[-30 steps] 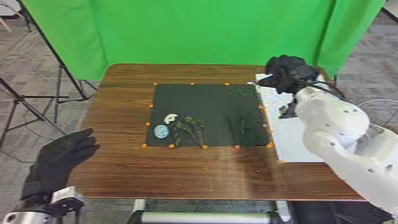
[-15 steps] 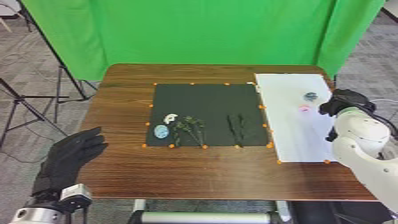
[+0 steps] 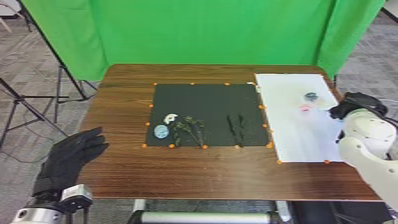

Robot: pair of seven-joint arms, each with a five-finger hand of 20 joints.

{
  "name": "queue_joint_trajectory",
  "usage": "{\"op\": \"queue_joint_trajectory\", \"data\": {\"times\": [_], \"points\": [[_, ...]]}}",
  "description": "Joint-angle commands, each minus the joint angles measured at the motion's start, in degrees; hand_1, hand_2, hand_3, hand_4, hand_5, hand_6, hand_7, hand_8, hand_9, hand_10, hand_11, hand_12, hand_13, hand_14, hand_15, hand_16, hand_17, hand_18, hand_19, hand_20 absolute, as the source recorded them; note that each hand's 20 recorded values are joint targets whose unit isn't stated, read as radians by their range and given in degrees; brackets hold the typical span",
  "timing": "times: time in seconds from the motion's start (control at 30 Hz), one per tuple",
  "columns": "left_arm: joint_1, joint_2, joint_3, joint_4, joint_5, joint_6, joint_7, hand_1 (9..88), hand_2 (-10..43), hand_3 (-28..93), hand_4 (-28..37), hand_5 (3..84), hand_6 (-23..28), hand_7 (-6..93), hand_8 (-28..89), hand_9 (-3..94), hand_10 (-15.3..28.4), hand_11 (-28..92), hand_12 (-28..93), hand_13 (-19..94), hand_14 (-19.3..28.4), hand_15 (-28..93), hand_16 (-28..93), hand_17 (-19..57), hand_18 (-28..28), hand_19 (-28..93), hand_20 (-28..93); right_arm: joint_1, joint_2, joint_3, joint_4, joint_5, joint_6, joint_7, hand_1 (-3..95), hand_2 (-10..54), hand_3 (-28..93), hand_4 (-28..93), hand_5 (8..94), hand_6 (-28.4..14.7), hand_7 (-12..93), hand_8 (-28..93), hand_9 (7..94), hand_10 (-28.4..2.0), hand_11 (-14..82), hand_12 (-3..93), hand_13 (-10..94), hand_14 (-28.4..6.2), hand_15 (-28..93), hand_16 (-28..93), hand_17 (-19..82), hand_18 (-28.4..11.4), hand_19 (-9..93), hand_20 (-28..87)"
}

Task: Arrange flowers

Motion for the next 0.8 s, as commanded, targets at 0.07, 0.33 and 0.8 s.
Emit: {"op": "queue_joint_trajectory", "data": {"times": [0.07, 0.33, 0.8], "points": [[0.8, 0.25, -0.17, 0.25, -0.76, -0.13, 0.89, 27.4, 3.0, 81, -19.7, 42.4, 11.9, 19.9, -11, 36.7, 21.0, 39, 10, 25, 26.8, 65, -14, -9.0, 22.8, 60, 16, -1.0, -0.8, 1.2, 2.0, 0.5, -1.9, 1.0, 30.6, -3.1, 82, -28, 51.0, -8.1, 17, -12, 56.0, -19.1, 21.5, 15.9, 64, -10.9, 78, 16, 38, -22.3, 93, 30], [0.3, 0.45, -0.05, 0.45, -0.55, -0.48, 0.58, 27.4, 3.0, 81, -19.8, 42.5, 11.9, 19.8, -11, 36.6, 21.1, 39, 10, 25, 26.8, 65, -14, -9.0, 22.8, 60, 16, -0.8, -2.1, 0.4, 3.1, 0.7, -2.0, 0.9, 33.3, -2.2, 83, -28, 50.9, -7.8, 18, -12, 55.6, -18.5, 21.2, 15.7, 64, -10.8, 78, 16, 38, -22.4, 93, 30], [-0.7, 0.86, 0.71, 0.81, -0.99, -0.42, 1.46, 27.4, 3.0, 82, -19.9, 42.5, 11.9, 19.9, -11, 36.6, 21.1, 39, 10, 25, 26.8, 65, -14, -9.1, 22.8, 60, 16, -0.4, -3.4, 0.5, 5.8, 0.9, -2.1, 1.6, 36.0, -1.8, 83, -28, 51.2, -6.6, 19, -13, 56.0, -17.0, 20.6, 15.4, 65, -10.5, 77, 15, 38, -22.2, 93, 29]]}}
